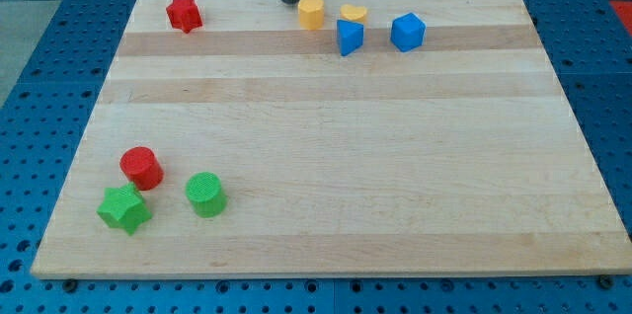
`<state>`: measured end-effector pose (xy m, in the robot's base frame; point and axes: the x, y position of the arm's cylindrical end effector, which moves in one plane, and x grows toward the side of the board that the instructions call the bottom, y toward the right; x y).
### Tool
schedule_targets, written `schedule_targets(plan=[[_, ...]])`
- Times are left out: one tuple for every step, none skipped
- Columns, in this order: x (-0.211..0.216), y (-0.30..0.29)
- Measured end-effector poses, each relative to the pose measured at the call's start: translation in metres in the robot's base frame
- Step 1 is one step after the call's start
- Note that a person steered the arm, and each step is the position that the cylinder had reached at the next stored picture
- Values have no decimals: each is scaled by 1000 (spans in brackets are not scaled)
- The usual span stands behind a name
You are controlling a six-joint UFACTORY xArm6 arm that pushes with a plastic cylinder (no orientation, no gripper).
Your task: Move green star closer to the red circle
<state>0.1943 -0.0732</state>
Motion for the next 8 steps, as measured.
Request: schedule_targets(plan=[[12, -21], [38, -33], [75, -44], [124, -60], [166, -93], [207, -130], [253, -171], [291, -214]])
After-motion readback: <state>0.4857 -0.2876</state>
